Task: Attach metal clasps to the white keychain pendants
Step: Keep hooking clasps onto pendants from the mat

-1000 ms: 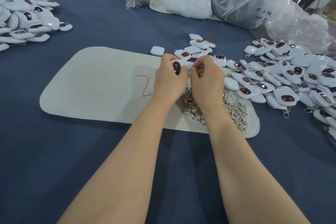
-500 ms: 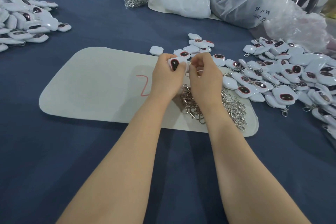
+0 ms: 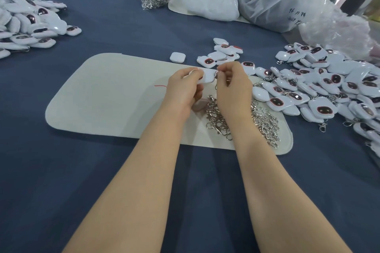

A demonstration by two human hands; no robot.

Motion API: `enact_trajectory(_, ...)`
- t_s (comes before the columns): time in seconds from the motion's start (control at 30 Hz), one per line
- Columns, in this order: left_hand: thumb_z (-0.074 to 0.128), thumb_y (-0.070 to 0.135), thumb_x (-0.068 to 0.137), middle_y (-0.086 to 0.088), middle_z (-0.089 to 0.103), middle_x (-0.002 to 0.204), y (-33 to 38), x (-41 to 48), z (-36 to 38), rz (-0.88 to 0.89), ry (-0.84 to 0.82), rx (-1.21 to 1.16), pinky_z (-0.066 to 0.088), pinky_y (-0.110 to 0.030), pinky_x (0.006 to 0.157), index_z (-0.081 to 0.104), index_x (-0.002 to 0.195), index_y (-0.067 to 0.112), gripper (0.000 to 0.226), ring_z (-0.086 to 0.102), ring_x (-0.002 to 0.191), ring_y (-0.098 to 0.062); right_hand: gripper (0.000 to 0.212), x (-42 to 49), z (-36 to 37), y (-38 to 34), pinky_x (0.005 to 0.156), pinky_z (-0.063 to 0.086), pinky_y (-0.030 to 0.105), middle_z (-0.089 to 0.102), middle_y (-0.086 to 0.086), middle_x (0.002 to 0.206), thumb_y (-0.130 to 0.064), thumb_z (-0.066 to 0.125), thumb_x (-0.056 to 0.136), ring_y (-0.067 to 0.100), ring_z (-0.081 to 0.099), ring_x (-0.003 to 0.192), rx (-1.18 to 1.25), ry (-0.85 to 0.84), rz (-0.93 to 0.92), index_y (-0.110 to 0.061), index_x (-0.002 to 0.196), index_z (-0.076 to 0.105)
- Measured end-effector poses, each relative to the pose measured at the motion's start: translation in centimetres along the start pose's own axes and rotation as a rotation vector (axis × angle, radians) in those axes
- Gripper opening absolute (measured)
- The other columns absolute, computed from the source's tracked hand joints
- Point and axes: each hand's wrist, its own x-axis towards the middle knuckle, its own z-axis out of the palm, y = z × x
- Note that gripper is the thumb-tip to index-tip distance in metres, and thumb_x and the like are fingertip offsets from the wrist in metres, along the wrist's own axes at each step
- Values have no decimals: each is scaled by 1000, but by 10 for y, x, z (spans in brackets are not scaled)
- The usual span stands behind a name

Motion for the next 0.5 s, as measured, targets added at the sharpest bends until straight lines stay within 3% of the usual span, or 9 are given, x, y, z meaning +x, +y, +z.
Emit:
enact_trajectory(0.17, 61, 15, 90, 0, 56, 75, 0, 2, 0, 93, 74, 48, 43, -19, 54, 60, 99, 13, 10, 49, 53, -8, 15, 0, 1, 0, 66, 31, 14, 57, -4, 83, -3, 47, 91, 13, 50, 77, -101, 4, -74, -7, 95, 61)
enact_trajectory(0.33, 60, 17, 89, 0, 64, 91, -1, -3, 4, 309, 103, 225, 52, -39, 90, 56, 84, 30, 14, 63, 86, -20, 15, -1, 1, 2, 64, 29, 18, 58, -4, 80, -4, 48, 91, 16, 51, 76, -135, -27, -79, -9, 92, 62)
enact_trajectory(0.4, 59, 17, 89, -1, 65, 94, -1, -5, 4, 356, 92, 263, 51, -44, 92, 55, 87, 29, 13, 64, 94, -23, 15, -2, 1, 1, 64, 31, 15, 58, -5, 81, -4, 48, 91, 13, 52, 76, -114, -18, -70, -9, 93, 62)
enact_trajectory(0.5, 58, 17, 90, 0, 64, 92, 0, -4, 4, 370, 87, 249, 52, -43, 91, 56, 89, 27, 11, 62, 87, -21, 16, -2, 0, -2, 69, 36, 4, 58, -10, 85, -4, 49, 90, 3, 53, 76, 5, -26, -17, -13, 98, 60)
